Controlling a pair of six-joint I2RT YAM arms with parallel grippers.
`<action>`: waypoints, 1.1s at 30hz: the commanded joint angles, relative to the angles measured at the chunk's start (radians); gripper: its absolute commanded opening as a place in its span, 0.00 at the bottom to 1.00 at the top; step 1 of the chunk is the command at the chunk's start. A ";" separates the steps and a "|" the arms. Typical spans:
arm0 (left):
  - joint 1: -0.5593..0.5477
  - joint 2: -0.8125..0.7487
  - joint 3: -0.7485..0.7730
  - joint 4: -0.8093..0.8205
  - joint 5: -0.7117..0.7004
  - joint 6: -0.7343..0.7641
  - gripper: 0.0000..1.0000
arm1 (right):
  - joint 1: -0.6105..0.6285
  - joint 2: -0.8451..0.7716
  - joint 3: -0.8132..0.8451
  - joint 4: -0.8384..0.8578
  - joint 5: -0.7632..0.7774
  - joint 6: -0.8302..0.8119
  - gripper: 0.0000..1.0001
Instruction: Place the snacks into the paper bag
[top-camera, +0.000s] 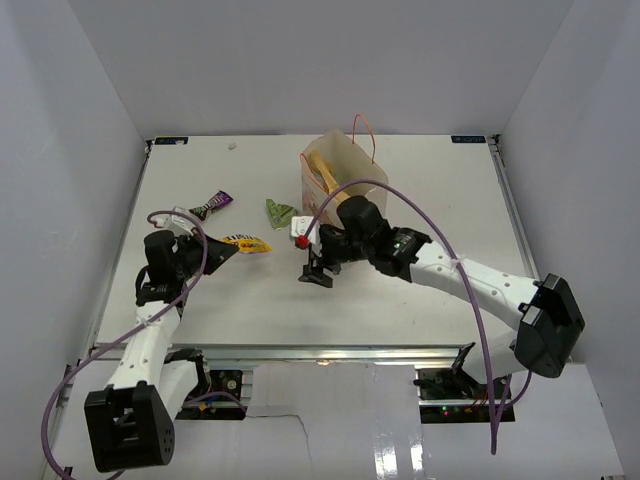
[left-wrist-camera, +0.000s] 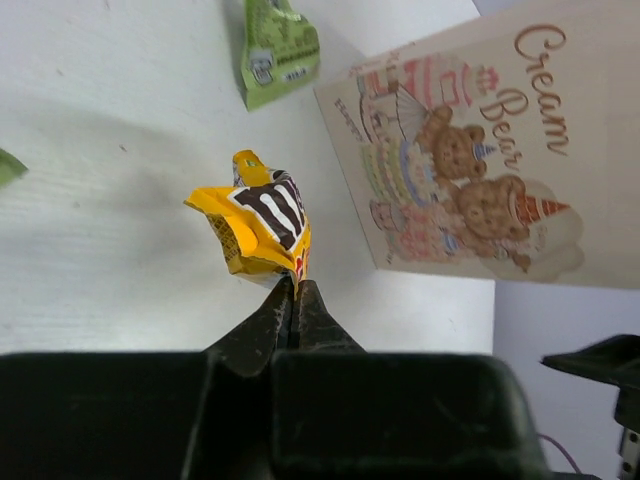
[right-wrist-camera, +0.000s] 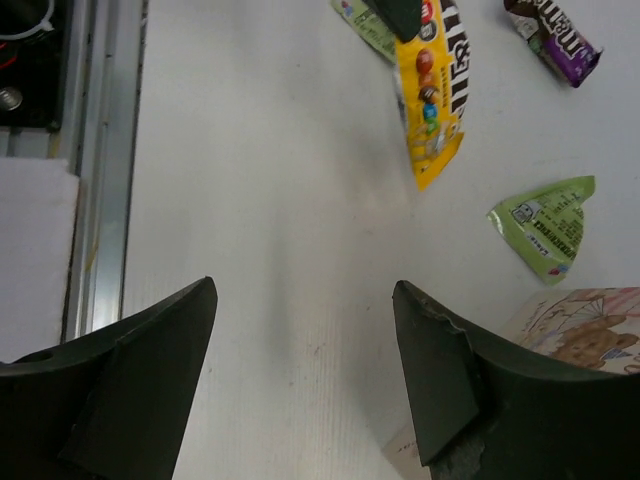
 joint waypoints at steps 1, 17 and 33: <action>-0.006 -0.087 -0.024 -0.069 0.105 -0.074 0.00 | 0.093 0.025 -0.038 0.267 0.277 0.123 0.79; -0.011 -0.143 0.051 -0.288 0.293 -0.193 0.00 | 0.228 0.272 0.042 0.441 0.308 -0.111 0.82; -0.011 -0.083 0.133 -0.299 0.363 -0.205 0.00 | 0.239 0.349 0.047 0.544 0.417 -0.130 0.37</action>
